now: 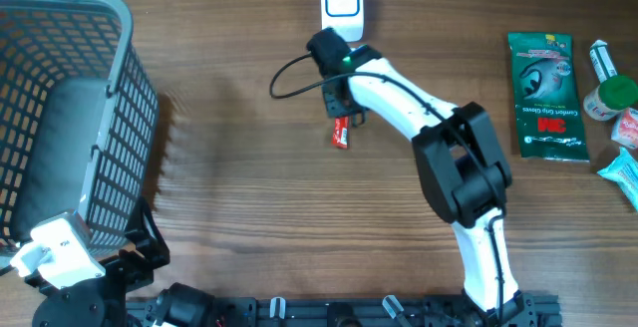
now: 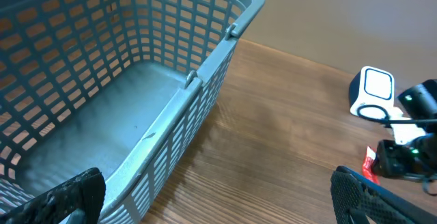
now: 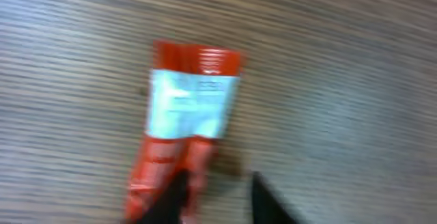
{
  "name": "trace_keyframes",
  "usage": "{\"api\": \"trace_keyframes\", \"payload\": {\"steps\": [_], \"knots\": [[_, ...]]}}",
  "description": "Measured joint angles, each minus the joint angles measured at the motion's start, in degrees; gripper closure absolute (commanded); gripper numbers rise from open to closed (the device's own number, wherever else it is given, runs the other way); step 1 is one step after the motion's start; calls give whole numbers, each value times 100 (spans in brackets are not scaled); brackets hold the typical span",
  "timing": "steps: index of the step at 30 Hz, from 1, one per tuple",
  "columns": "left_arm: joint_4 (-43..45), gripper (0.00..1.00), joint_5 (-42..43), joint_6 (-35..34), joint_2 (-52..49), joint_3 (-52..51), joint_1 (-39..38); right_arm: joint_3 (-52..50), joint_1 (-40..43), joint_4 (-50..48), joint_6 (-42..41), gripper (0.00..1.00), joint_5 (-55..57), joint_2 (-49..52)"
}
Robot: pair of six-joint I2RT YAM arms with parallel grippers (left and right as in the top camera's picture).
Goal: Scan the item barcode
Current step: 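Grasp the red stick with the right gripper and lift it, then hold the red stick's end in front of the scanner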
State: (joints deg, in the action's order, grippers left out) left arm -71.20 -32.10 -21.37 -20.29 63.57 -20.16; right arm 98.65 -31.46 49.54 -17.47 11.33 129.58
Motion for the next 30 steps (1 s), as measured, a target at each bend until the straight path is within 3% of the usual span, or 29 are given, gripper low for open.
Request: {"api": "trace_keyframes", "payload": {"steps": [1,3,14,17,18,20,21,30], "knots": [[0,0,0,2,0,0,0,0,57,61,33,20,-87,-44],[0,0,0,2,0,0,0,-2,83,70,87,16,-205,-146],[0,0,0,2,0,0,0,-90,48,-452,83,24,-839,-238],[0,0,0,2,0,0,0,-85,48,-393,96,36,-796,9],[2,0,0,2,0,0,0,-72,37,-393,105,48,-837,15],[0,0,0,0,0,0,0,-48,33,-328,173,91,-802,44],[0,0,0,2,0,0,0,-17,35,-258,199,96,-793,68],[0,0,0,2,0,0,0,245,61,328,153,96,-968,149]]}}
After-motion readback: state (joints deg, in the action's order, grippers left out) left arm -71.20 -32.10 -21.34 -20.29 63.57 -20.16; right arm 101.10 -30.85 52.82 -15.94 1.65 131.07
